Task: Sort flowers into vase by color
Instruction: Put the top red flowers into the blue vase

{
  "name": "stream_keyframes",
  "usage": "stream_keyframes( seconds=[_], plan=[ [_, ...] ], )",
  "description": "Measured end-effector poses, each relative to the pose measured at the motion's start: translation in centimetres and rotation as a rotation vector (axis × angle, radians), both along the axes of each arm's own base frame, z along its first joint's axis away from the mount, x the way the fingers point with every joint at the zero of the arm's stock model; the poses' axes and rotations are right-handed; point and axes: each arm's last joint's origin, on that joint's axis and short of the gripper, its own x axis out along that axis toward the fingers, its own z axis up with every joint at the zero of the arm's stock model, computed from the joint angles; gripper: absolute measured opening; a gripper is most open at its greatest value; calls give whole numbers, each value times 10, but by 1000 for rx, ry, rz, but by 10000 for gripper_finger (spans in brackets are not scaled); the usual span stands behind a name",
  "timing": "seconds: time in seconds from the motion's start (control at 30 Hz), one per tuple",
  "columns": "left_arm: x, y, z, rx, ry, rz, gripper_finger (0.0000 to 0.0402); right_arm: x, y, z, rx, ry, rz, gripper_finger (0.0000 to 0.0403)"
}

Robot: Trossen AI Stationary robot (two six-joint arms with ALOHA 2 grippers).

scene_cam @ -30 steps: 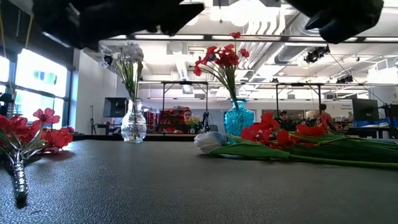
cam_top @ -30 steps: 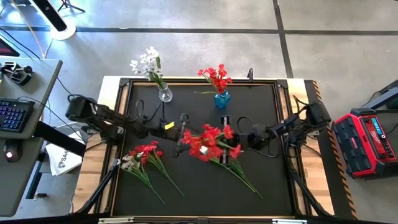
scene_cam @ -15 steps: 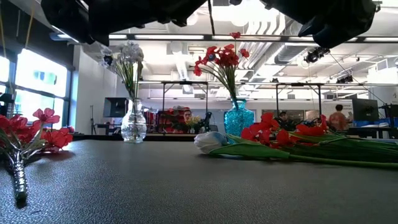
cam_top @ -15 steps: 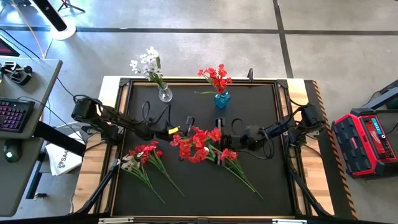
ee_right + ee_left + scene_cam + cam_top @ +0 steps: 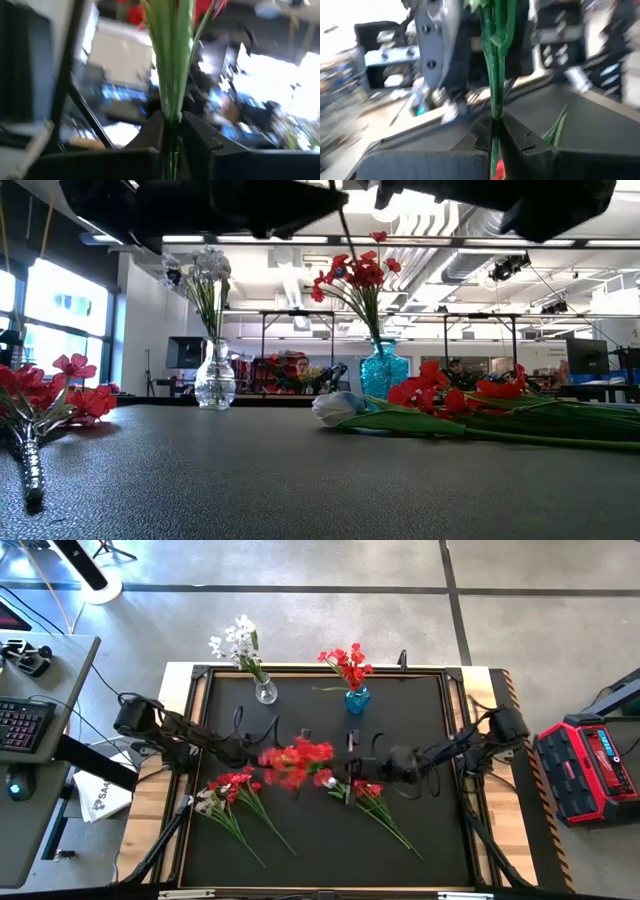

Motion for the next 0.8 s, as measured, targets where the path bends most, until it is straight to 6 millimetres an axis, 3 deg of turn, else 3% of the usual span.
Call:
stream_keyframes(
  seconds=[0.27,0.4,0.57,0.8],
  plan=[
    [-7,-3,-4,96,120,280,4,-30,9,22,84,278,-168,179],
    [-8,-3,-4,116,120,338,4,-36,8,17,188,376,-174,222],
    [-9,-1,-5,130,133,414,4,-25,7,4,180,374,-185,227],
    [-9,-1,-7,135,151,417,3,-11,-5,-3,184,289,-223,187]
  ],
)
